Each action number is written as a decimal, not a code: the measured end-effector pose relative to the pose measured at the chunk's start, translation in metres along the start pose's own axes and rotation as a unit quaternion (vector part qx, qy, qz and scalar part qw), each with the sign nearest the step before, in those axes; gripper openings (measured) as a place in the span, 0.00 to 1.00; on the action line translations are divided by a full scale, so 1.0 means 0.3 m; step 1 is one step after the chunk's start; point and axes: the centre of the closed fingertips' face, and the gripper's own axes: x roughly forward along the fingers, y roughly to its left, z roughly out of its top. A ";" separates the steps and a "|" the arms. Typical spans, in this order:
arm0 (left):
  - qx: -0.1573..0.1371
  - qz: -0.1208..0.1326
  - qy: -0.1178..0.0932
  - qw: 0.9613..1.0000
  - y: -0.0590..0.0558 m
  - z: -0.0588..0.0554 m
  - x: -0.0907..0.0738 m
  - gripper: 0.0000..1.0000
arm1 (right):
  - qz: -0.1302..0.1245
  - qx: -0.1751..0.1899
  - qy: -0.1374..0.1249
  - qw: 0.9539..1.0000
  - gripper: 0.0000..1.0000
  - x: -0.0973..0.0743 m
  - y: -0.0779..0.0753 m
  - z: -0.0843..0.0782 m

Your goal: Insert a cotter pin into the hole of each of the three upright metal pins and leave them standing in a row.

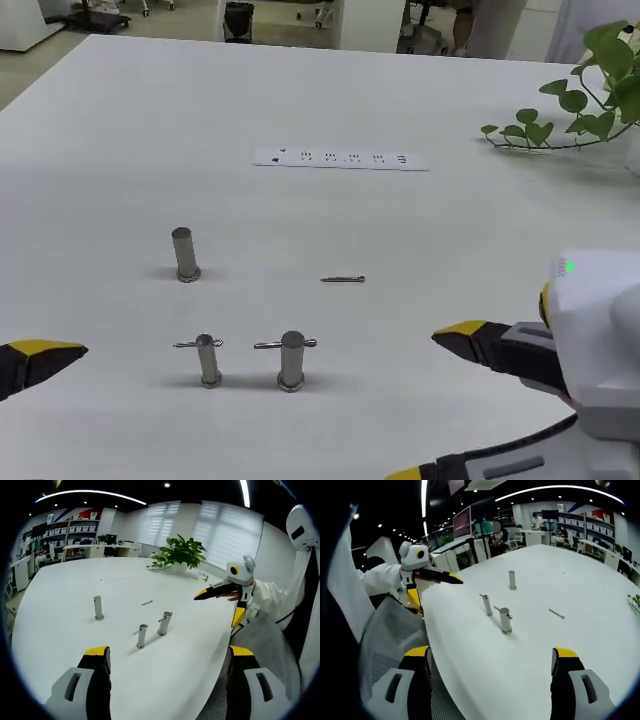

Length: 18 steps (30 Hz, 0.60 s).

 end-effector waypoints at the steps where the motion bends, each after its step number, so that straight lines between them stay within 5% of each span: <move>1: -0.001 0.001 -0.004 1.000 0.006 0.010 0.002 0.96 | 0.000 0.001 0.000 1.000 0.98 0.000 0.002 -0.002; 6: 0.000 0.013 -0.019 1.000 0.059 0.061 0.020 0.96 | -0.003 0.009 -0.004 1.000 0.98 -0.005 0.005 -0.008; 10: -0.011 0.009 -0.052 0.999 0.101 0.128 0.041 0.90 | -0.015 0.014 -0.006 1.000 0.98 -0.011 -0.007 -0.006; 18: -0.008 0.052 -0.085 0.995 0.242 0.216 0.115 0.82 | -0.023 0.018 -0.002 1.000 0.98 -0.023 -0.024 -0.013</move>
